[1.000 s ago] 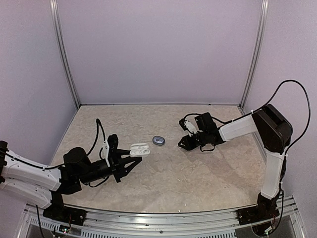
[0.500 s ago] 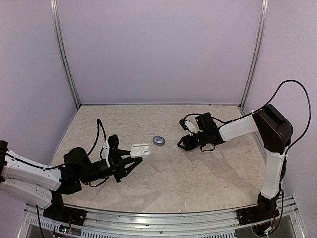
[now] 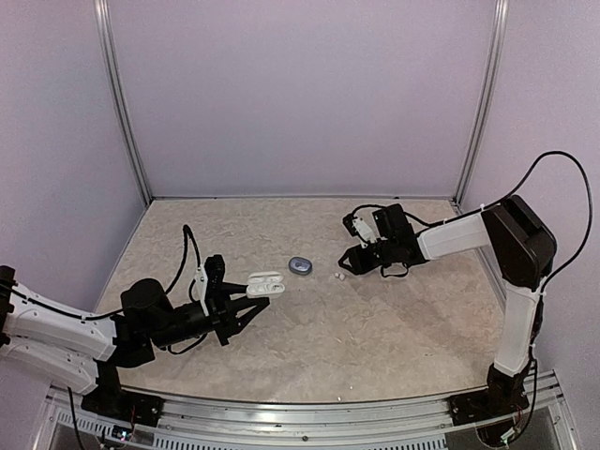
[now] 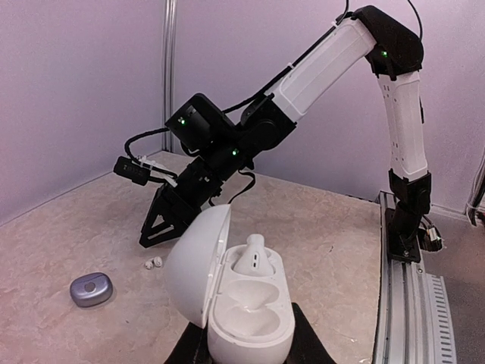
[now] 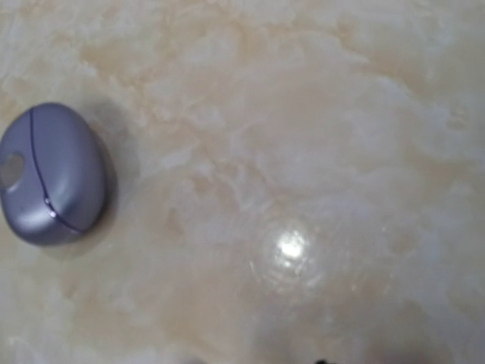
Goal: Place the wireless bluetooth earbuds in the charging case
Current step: Pick up the left earbud from the center of the board.
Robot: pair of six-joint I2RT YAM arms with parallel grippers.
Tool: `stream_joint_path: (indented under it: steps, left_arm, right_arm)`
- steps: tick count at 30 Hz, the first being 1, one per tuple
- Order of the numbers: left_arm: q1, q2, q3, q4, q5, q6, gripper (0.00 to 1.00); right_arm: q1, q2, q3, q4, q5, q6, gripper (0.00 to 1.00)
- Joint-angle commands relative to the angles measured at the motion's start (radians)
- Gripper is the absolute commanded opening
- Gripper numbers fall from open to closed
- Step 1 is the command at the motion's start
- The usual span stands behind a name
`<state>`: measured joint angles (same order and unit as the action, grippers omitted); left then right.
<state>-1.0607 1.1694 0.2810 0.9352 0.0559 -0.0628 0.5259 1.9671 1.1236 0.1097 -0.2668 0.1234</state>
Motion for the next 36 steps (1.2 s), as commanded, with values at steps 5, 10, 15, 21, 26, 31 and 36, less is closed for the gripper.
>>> stream_joint_path:
  steps: [5,10,15,21,26,31,36]
  left_arm:
    - [0.005,-0.017,0.018,0.013,0.006,0.009,0.03]
    - [0.006,-0.015,0.020,0.016,0.007,0.008,0.03]
    - [0.005,-0.007,0.023,0.020,0.013,0.007,0.03]
    - [0.005,-0.007,0.021,0.020,0.014,0.006,0.04]
    - [0.005,-0.008,0.020,0.020,0.016,0.003,0.04]
    - [0.005,-0.011,0.020,0.020,0.018,0.007,0.04]
    - [0.006,-0.007,0.024,0.020,0.027,0.009,0.04]
  right_arm:
    - [-0.007,0.028,0.009,-0.021,-0.019,-0.022,0.39]
    - [-0.008,0.031,-0.013,-0.016,-0.019,-0.030,0.36]
    - [-0.007,0.031,-0.031,-0.012,-0.030,-0.032,0.34]
    - [-0.009,0.032,-0.046,-0.003,-0.053,-0.033,0.33]
    - [-0.007,0.033,-0.053,0.003,-0.075,-0.024,0.32]
    - [-0.005,0.025,-0.063,0.005,-0.087,-0.020,0.32]
    - [0.000,0.018,-0.075,0.013,-0.094,-0.013,0.30]
